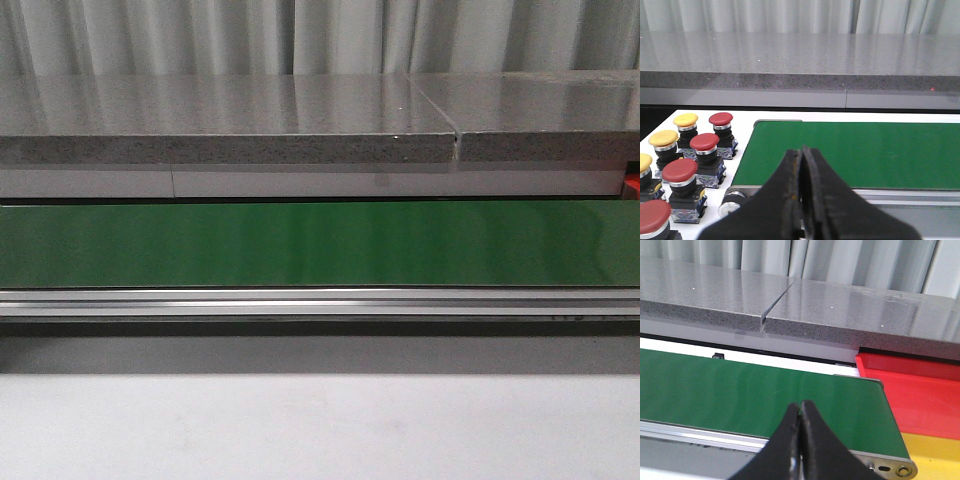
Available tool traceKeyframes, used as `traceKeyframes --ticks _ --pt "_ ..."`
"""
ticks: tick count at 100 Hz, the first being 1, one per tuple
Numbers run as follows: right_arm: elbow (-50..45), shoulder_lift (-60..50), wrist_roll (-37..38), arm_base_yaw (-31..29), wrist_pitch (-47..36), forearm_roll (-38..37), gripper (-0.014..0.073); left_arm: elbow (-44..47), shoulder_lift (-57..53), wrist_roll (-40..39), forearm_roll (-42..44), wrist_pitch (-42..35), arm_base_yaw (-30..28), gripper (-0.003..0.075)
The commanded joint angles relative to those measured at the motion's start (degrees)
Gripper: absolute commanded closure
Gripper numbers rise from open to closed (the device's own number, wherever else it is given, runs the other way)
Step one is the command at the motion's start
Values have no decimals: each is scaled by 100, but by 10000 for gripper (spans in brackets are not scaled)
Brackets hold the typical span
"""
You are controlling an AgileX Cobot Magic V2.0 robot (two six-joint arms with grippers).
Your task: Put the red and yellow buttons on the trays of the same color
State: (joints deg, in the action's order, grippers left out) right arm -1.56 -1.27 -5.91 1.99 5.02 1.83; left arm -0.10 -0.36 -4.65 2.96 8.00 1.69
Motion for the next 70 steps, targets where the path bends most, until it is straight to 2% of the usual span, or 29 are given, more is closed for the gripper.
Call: traceKeyframes --ticks 1,49,70 --pt "86 -50 -38 -20 -502 -56 659 262 -178 -10 -31 -448 41 739" --pt "86 -50 -38 -20 -502 -56 659 209 -178 -10 -31 -875 41 739" --pt "86 -50 -38 -20 -502 -56 659 -427 -175 -80 -225 -711 41 739"
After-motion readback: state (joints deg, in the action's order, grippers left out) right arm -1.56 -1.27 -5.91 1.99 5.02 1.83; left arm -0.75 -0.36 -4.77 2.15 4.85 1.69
